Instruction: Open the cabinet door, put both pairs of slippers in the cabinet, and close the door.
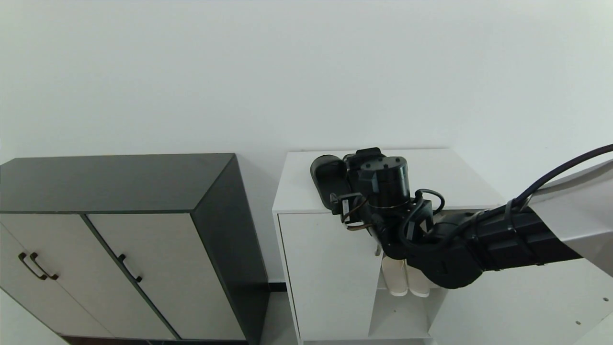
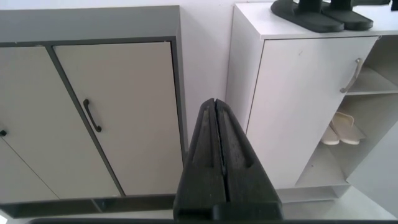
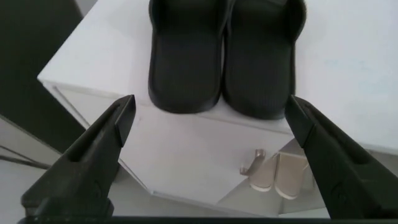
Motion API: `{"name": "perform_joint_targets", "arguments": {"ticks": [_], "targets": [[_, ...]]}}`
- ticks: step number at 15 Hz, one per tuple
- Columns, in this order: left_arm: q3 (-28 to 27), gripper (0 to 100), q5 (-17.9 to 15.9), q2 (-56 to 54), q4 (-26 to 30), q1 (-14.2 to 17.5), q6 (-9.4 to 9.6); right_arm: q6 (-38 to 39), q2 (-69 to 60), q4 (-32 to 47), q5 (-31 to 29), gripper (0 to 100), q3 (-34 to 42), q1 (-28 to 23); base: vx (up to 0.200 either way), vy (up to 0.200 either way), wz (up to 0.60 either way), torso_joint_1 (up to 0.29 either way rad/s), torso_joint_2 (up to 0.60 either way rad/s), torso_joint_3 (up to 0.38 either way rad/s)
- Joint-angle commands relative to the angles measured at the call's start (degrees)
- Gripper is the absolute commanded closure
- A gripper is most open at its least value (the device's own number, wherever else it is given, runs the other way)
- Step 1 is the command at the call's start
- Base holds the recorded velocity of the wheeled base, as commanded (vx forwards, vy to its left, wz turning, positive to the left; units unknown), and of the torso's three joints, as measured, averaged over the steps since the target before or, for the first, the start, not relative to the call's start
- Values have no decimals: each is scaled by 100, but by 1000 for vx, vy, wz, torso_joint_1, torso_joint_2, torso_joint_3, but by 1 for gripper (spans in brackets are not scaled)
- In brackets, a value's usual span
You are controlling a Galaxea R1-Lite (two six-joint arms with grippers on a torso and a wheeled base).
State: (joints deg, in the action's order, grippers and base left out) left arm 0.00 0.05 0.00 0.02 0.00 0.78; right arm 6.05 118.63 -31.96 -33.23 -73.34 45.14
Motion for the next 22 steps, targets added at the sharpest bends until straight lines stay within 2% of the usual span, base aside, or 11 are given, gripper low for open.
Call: {"name": "perform_joint_targets", "arguments": {"ticks": [1,6,10,14,22], "targets": [[0,100,-5,9,-2,0,1,2,11,59,1,0,-207,-23,200,0,0,2,-2,-2],[0,100,4,0,6,0,-8,19,398,67,10,0,-348,-181,200,0,0,2,-2,0],[0,100,4,0,6,0,-16,204,574,76,326,0,-357,-348,0,0,0,0,0,0],[0,100,13,0,-2,0,-25,204,969,50,352,0,-717,-568,0,0,0,0,0,0],[0,100,21,0,-2,0,-25,151,1901,59,493,0,-2070,-752,0,0,0,0,0,0]]}}
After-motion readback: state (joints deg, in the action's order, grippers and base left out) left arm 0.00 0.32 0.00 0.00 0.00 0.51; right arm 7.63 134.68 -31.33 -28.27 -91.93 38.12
